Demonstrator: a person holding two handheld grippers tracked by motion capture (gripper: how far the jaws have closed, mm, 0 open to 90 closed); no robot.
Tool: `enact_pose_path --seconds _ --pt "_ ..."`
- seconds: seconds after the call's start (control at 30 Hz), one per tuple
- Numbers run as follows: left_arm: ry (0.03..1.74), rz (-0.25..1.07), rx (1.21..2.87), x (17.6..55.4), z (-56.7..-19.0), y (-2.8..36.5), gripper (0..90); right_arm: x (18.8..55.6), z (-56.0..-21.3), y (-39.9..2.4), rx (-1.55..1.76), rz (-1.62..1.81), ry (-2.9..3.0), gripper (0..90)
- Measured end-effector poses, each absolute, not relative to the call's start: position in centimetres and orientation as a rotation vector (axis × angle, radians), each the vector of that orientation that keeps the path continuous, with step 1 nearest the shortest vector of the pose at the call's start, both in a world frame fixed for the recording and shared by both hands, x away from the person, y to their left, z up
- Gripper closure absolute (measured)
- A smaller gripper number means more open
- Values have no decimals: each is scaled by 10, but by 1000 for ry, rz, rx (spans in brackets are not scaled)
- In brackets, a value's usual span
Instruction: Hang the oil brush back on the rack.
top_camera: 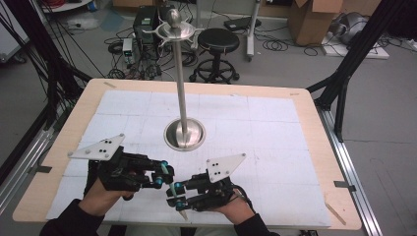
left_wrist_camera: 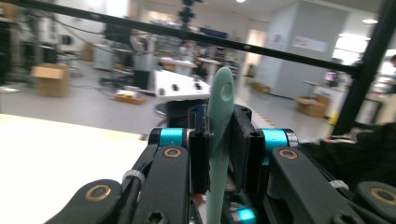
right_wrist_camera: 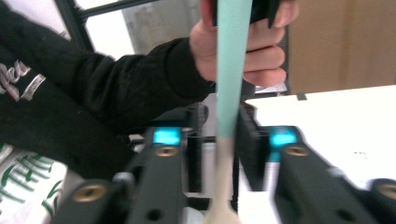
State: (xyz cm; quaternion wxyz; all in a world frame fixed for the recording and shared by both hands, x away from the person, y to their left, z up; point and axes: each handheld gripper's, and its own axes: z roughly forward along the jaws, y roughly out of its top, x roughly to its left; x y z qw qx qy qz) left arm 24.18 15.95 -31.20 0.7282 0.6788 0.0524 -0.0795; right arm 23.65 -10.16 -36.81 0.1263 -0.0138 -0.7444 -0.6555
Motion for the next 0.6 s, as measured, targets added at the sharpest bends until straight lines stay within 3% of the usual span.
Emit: enact_pose_path --seconds 0.03,0.07,0.1,0.17,0.6 --pt "115 -175 1496 242 -312 159 785 237 -368 -102 -86 -1919 -2180 532" --pt "137 -150 1504 242 -312 160 785 237 -368 -102 -86 -1919 -2180 532" --pt "169 -111 1514 242 -311 161 786 239 -369 -104 -171 -1930 -2193 458" --pt "197 -76 1524 242 -310 162 786 239 -368 -106 -226 -1946 -2224 400" --pt "391 106 1577 239 -305 165 790 236 -364 -109 -390 -2000 -2411 390"
